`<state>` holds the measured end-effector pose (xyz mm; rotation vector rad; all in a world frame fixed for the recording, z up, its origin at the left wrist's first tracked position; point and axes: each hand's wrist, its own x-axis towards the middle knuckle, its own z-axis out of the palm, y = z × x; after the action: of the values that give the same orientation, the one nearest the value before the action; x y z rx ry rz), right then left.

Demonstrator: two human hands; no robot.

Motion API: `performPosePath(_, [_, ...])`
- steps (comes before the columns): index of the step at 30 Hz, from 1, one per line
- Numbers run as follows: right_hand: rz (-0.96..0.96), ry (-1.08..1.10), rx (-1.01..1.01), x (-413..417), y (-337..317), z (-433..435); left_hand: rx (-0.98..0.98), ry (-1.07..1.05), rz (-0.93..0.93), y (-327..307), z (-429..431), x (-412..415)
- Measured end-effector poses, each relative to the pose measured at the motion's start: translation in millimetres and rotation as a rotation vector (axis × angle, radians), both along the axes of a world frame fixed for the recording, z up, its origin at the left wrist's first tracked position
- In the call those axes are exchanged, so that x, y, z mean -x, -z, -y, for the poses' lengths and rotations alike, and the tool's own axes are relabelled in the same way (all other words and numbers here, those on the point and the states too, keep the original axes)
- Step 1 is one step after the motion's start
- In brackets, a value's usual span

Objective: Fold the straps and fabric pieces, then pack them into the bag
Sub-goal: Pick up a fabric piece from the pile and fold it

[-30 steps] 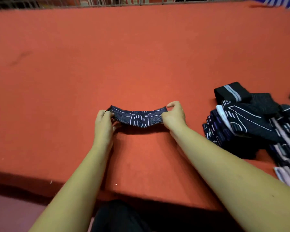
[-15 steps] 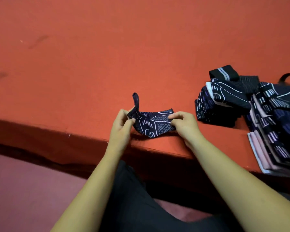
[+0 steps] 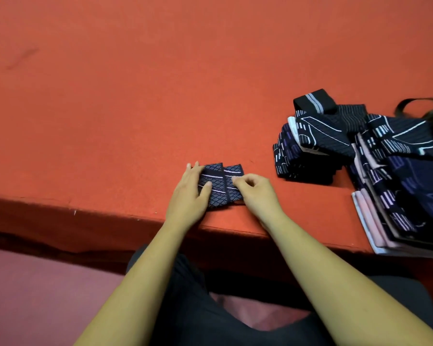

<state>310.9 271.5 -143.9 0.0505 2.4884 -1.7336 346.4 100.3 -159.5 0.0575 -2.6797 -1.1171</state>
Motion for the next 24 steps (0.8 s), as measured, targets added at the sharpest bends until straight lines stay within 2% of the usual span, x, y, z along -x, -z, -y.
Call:
performPosePath(2, [0.021,-0.005,-0.076,4,0,7,0.027,-0.012,0.013,-1,-4,2])
performPosePath(7, [0.217,-0.022,-0.082,16,-21,30,-0.137,-0.034,0.057,-3,2,0])
performPosePath(10, [0.236,-0.045,-0.138,19,-22,39,-0.184,-0.029,0.062,-3,3,0])
performPosePath(14, [0.219,-0.010,-0.075,18,-20,40,-0.243,-0.025,0.068,-3,6,0])
performPosePath(19, [0.084,0.000,-0.134,14,-23,23,-0.080,0.063,0.027,-6,4,-1])
performPosePath(24, [0.027,0.047,-0.186,13,-20,14,0.094,0.088,0.006,-6,1,-3])
